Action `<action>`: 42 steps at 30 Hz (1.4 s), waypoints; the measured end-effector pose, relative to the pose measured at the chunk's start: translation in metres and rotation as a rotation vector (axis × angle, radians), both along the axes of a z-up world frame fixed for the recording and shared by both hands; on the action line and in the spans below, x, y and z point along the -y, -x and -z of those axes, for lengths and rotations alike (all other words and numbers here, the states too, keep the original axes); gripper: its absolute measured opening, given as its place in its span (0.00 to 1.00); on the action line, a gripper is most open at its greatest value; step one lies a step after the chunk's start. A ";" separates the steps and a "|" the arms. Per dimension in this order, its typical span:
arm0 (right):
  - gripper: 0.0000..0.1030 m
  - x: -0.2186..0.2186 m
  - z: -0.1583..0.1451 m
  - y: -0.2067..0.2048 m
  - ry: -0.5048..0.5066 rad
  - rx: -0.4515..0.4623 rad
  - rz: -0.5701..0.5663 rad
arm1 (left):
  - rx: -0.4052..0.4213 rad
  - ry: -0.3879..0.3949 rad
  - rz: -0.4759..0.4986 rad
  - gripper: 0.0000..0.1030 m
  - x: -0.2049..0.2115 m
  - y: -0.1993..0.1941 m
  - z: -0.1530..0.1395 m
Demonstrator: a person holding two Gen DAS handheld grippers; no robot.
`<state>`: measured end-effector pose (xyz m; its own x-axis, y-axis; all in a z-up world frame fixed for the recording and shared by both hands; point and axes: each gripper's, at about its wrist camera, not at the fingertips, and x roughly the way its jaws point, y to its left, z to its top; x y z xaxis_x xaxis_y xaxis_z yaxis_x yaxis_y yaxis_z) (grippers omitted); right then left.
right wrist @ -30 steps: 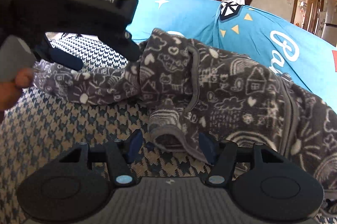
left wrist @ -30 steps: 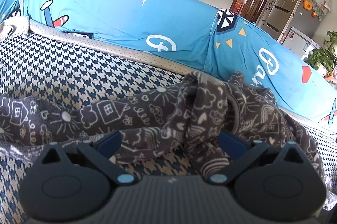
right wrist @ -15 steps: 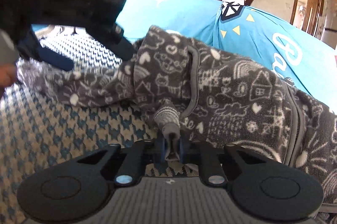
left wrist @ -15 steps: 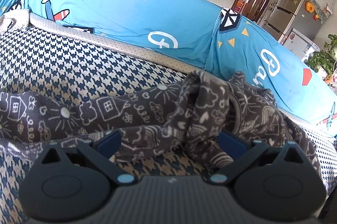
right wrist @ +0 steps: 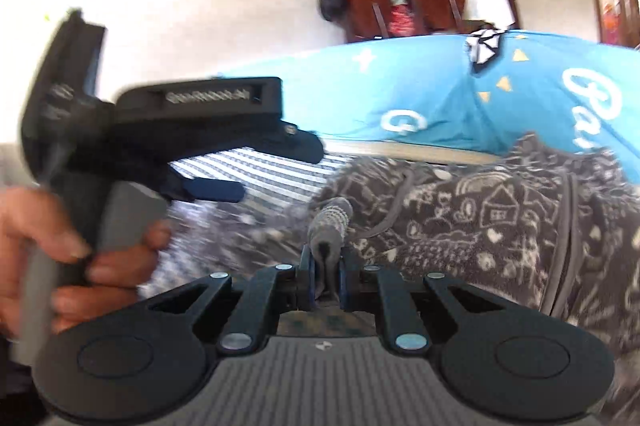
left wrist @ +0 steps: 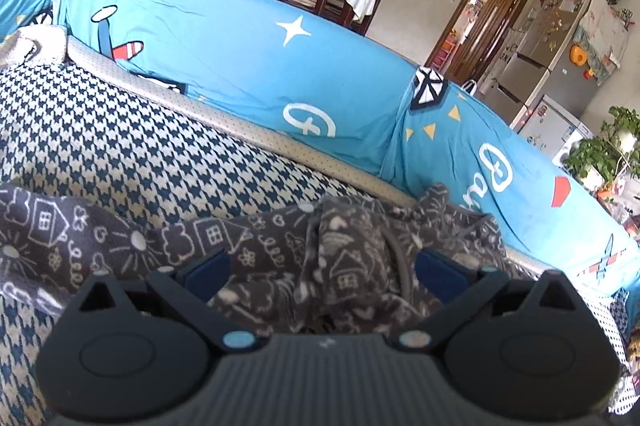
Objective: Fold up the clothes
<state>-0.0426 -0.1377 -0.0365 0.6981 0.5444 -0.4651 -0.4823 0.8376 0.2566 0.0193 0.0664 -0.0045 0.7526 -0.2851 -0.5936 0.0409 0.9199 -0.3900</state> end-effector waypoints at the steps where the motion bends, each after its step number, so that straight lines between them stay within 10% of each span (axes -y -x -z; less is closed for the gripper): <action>1: 0.12 -0.002 -0.001 0.000 -0.010 -0.006 -0.010 | 0.001 -0.001 -0.005 1.00 -0.002 0.000 -0.001; 13: 0.35 -0.011 -0.001 0.004 0.093 -0.014 0.014 | -0.021 -0.032 0.044 1.00 0.006 0.005 0.000; 42: 0.51 0.111 -0.010 0.111 0.314 -0.065 0.406 | -0.128 -0.054 0.151 1.00 0.021 0.040 0.049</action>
